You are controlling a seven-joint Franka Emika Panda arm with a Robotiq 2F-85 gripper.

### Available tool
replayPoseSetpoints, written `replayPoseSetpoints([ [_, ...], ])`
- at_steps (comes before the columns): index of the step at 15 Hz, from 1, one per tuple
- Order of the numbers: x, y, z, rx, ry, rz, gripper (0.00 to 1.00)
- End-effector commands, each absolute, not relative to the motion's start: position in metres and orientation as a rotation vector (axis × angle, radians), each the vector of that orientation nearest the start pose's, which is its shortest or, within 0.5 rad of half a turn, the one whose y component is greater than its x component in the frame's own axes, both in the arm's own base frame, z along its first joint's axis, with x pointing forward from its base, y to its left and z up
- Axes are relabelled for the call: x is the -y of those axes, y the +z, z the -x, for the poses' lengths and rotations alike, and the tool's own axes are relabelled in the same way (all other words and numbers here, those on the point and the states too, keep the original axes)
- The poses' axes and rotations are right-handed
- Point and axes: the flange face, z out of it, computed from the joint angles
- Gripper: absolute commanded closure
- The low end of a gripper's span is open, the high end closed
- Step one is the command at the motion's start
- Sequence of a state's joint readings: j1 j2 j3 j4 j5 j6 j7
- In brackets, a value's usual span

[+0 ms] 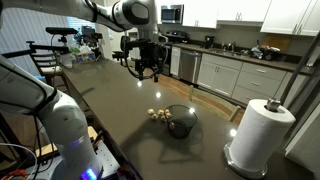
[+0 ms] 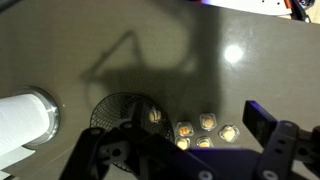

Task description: Move the black basket to the left side of the sweets

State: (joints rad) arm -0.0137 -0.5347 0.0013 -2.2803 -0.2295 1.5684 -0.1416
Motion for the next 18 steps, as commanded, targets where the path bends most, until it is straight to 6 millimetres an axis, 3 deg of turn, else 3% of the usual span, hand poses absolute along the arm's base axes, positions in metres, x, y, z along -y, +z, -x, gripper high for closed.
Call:
replayPoseSetpoints([
  [1,0.031,0.544,-0.371,0.231,0.306,3.340,0.00],
  [9,0.057,0.545,-0.386,0.209,-0.024,3.319,0.00],
  [18,0.107,0.501,-0.386,0.018,-0.182,3.154,0.00],
])
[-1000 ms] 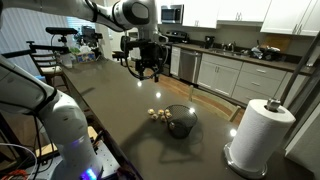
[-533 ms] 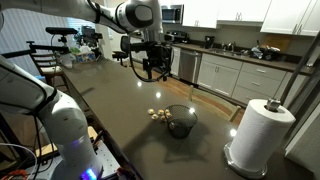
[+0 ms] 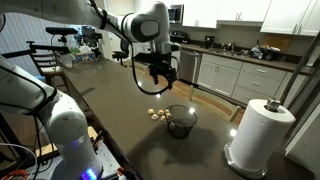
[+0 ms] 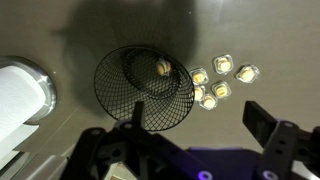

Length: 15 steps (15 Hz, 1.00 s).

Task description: Move the black basket to the left side of the sweets

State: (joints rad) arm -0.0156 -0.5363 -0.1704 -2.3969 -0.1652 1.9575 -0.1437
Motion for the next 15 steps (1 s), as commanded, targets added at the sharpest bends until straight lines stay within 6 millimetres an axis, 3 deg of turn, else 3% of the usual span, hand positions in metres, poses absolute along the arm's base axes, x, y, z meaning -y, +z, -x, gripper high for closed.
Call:
replayPoseSetpoints([
  [1,0.113,0.494,-0.384,-0.006,-0.189,3.136,0.00],
  [7,0.151,0.458,-0.375,-0.137,-0.204,3.092,0.00],
  [15,0.175,0.414,-0.382,-0.280,-0.236,3.034,0.00],
])
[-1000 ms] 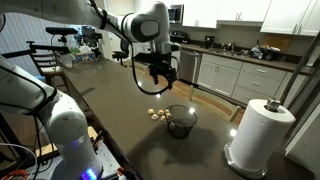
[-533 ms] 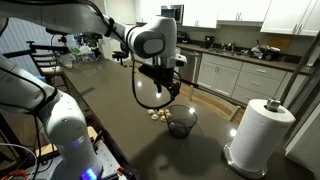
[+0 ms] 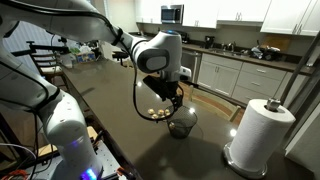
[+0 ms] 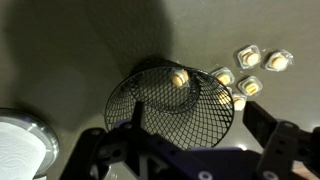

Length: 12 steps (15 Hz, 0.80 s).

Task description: Move the black basket to the left side of the sweets

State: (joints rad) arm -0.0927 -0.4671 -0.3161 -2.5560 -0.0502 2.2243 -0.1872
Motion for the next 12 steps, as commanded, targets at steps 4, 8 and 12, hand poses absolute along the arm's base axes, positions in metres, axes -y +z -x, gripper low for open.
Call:
replayPoseSetpoints([
  [4,0.186,0.395,-0.389,-0.359,-0.210,3.013,0.00],
  [8,0.198,0.382,-0.389,-0.432,-0.165,3.026,0.00],
  [12,0.208,0.373,-0.388,-0.465,-0.147,3.024,0.00],
])
